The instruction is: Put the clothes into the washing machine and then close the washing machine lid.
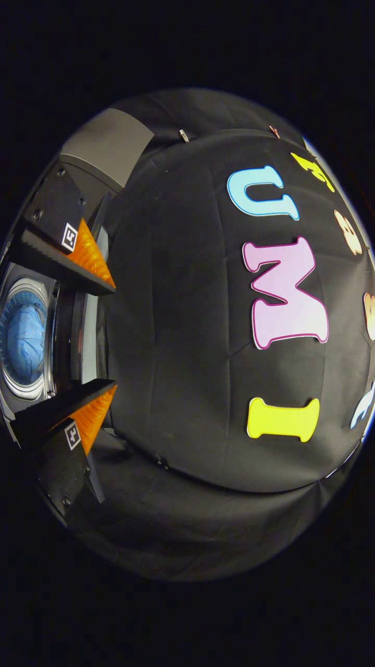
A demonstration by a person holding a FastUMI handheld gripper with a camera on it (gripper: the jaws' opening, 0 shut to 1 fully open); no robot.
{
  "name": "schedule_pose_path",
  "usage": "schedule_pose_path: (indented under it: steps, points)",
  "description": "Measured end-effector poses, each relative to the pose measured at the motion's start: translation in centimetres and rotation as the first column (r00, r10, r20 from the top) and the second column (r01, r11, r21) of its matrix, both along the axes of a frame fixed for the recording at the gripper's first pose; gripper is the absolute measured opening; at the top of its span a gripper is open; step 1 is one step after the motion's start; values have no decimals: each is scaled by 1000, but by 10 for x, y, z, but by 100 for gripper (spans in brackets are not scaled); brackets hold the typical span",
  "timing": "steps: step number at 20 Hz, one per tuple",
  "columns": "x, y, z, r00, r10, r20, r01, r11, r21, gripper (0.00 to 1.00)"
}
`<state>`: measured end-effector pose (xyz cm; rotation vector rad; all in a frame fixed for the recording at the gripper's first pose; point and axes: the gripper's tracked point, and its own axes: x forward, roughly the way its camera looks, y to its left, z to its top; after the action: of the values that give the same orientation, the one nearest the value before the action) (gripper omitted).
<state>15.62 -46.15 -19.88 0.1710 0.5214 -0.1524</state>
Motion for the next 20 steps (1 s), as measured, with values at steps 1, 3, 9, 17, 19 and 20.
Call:
schedule_pose_path:
  steps: [1, 3, 9, 17, 19, 20]
  points:
    - [-2, 0, -1, 1000, -2, -1, 2, 1000, -1, 100]
    - [-9, 2, 1, 1000, -4, -2, 4, 1000, -3, 100]
    - [-31, 9, 1, 1000, -8, -2, 8, 1000, -6, 100]
    - [-57, 16, -2, 1000, -8, -23, 8, 1000, -6, 100]
    - [-63, 18, -4, 999, -9, -31, 8, 1000, -8, 100]
    - [-65, 19, -4, 999, -10, -34, 9, 1000, -7, 100]
